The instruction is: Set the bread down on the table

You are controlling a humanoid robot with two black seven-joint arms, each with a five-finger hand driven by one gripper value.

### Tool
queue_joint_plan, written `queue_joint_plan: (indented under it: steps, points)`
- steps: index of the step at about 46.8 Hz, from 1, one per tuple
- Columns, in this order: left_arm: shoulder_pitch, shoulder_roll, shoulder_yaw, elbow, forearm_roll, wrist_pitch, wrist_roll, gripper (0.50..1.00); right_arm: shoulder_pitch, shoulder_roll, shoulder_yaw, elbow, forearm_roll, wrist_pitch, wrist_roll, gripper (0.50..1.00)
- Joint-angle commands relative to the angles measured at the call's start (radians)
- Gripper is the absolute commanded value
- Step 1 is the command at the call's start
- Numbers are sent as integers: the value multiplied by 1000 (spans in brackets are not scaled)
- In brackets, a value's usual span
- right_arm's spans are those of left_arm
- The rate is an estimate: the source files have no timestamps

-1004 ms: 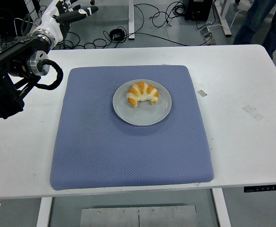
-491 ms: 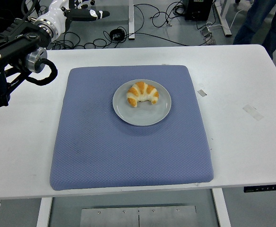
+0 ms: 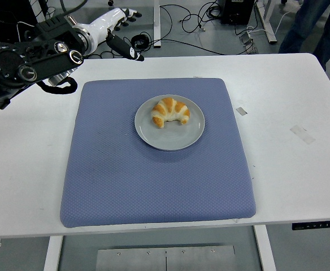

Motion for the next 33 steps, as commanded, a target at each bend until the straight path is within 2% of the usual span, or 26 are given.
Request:
queue_joint_plan:
  steps: [1,6,14,26,33]
  points:
    - [-2,-34,20,-2,41,0,44,972,0,0,0,0,0,0,0,1000]
    - [-2,-56,24,-42,83,-2,54,974,0,0,0,0,0,0,0,1000]
    - [-6,-82,24,-102,235,-2,35,975,0,0,0,0,0,0,0,1000]
    - [-63,-157,179,-103,238,-48,46,977,0,0,0,0,0,0,2,1000]
    - [-62,-166,195,-102,239,-61,49,975,0,0,0,0,0,0,0,1000]
